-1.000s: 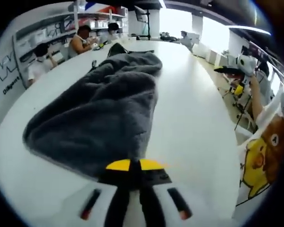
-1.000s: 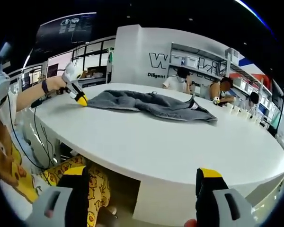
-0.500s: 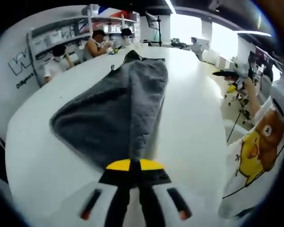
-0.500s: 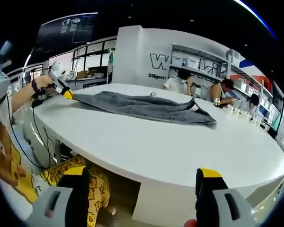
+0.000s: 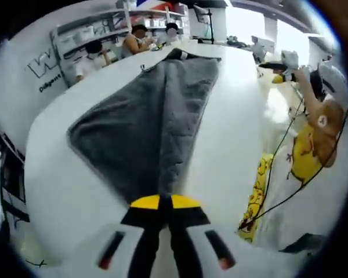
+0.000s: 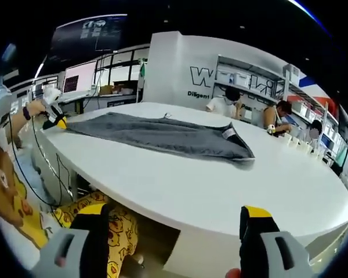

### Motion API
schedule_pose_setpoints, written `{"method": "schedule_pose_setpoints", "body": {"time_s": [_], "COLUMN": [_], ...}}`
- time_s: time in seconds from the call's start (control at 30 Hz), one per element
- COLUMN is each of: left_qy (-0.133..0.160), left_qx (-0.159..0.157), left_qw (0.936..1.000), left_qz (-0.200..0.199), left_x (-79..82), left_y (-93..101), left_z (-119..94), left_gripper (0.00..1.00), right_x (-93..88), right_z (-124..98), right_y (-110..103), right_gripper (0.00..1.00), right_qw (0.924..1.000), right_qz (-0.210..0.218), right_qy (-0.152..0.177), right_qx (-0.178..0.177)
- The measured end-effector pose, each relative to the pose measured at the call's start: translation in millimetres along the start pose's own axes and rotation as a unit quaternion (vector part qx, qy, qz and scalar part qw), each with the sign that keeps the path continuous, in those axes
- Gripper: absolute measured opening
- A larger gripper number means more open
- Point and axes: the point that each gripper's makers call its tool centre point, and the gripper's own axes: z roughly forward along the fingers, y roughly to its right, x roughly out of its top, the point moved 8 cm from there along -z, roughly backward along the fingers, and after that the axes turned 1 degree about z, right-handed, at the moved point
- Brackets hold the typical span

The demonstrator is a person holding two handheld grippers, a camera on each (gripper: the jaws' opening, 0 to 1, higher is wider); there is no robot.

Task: Fold the towel on the table until its edges align and the towel forms a compact rectangular stack.

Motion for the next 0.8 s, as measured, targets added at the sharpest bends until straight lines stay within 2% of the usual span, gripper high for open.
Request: {"method": "schedule_pose_setpoints", "body": {"time_s": [0.2, 0.27, 0.33, 0.57, 0.8], "left_qy": [-0.009, -0.012, -0.017, -0.037, -0.039], "left_qx": [0.005, 0.006, 0.007, 0.004, 0.002], "left_qw": [0.9998, 0.9997, 0.9995, 0.9991, 0.9989], "left_qz": [-0.02, -0.022, -0.024, -0.023, -0.026], "left_x": [-21.6, -25.3, -28.7, -35.3, -36.3], "left_y": [1.3, 0.7, -0.1, -0.4, -1.1], "left_z": [-19, -22, -26, -29, -29], "left_gripper": [0.05, 0.05, 0.05, 0.05, 0.06], "right_x": [1.2, -12.3, -16.2, -19.3, -20.3], "right_z": [-2, 21, 28, 29, 29], "right_y": [-2, -8, -10, -14, -15], "right_gripper": [0.98, 0.98, 0.98, 0.98, 0.98], "right_qw": [0.9999, 0.9998, 0.9997, 0.9995, 0.9995], "right_qz": [-0.011, -0.013, -0.014, -0.017, -0.017], "right_qy": [0.0, 0.0, 0.001, -0.002, -0.005], "right_qx": [0.013, 0.016, 0.019, 0.025, 0.025]}}
